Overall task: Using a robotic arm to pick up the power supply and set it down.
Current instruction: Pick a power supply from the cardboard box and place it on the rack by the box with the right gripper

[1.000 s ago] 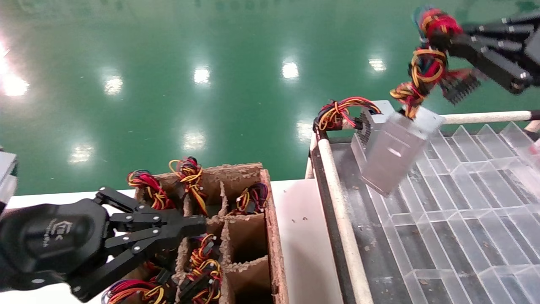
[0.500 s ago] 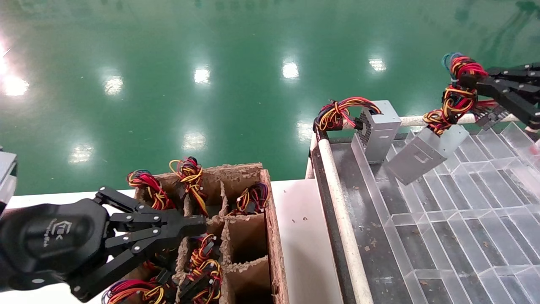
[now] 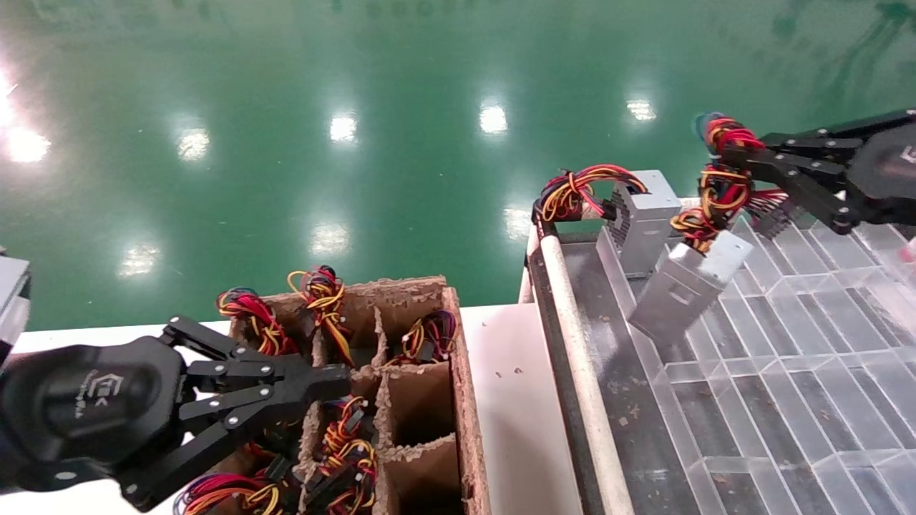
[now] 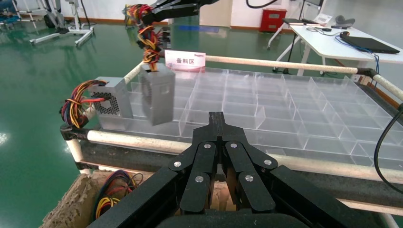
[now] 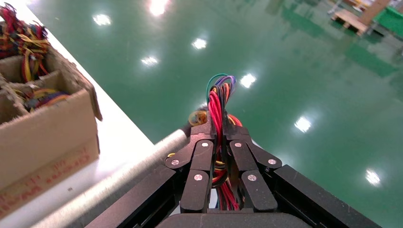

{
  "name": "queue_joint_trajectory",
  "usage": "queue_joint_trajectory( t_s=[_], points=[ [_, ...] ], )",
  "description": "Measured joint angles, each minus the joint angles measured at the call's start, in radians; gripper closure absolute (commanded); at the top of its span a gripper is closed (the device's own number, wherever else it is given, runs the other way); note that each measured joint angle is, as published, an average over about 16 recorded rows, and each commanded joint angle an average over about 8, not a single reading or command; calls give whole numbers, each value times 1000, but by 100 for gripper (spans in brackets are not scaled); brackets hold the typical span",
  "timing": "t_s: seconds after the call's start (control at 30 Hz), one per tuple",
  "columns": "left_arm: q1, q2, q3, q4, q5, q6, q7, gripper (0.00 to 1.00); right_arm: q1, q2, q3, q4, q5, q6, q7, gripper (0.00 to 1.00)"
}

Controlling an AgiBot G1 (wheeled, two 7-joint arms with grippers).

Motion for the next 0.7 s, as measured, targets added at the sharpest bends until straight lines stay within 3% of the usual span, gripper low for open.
queue_joint_trajectory(
  t_s=[0.7],
  points=[
    [0, 0, 0, 0, 0, 0, 0, 100, -38, -217, 21, -251, 74, 32, -116, 100]
  ],
)
